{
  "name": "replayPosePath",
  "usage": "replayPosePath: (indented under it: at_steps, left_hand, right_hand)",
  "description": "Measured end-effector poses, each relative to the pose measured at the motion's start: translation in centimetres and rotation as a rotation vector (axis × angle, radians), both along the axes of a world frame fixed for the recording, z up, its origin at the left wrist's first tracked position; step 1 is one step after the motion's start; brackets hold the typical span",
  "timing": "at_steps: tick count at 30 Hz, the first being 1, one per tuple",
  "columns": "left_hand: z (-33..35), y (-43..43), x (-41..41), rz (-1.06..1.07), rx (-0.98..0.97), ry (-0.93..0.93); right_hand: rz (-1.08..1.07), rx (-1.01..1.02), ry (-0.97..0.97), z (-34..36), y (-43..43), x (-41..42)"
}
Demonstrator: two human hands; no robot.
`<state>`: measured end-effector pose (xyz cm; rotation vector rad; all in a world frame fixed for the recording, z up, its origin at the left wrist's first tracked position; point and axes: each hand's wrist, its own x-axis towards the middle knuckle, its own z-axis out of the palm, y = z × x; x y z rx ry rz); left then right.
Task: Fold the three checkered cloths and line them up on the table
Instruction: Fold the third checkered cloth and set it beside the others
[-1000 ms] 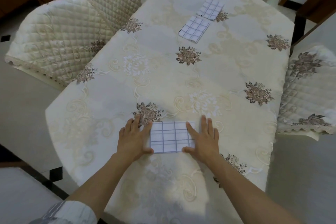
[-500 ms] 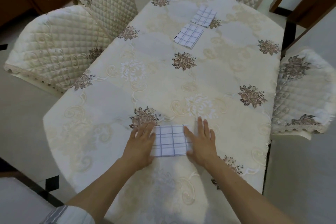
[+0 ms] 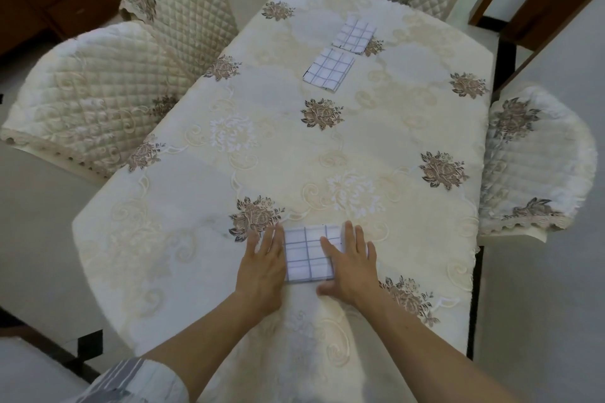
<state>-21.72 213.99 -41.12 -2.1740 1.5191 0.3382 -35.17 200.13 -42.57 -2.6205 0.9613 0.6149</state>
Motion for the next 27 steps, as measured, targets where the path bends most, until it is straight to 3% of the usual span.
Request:
replayPosePath:
  at_steps: [9, 14, 16, 23, 27]
  left_hand:
    - [-1.2, 0.3, 0.5, 0.005, -0.188, 0.098]
    - [-1.5, 1.8, 2.1, 0.446, -0.467, 0.259]
    - [-1.6, 2.8, 2.8, 0.520, -0.517, 0.261]
    - [-3.2, 5.2, 1.7, 0.187, -0.618, 0.273]
    - [-3.7, 3.0, 0.5, 0.417, -0.578, 0.239]
  right_hand:
    - [0.017, -0.014, 0.015, -0.1, -0.1, 0.0]
    - [0.008, 0.001, 0.006, -0.2, -0.2, 0.0]
    - [0.008, 0.003, -0.001, -0.3, -0.1, -0.1]
    - [-0.003, 0.004, -0.041, -0.7, 0.0, -0.2]
    - [-0.078, -0.016, -0.108, -0.8, 0.5, 0.3]
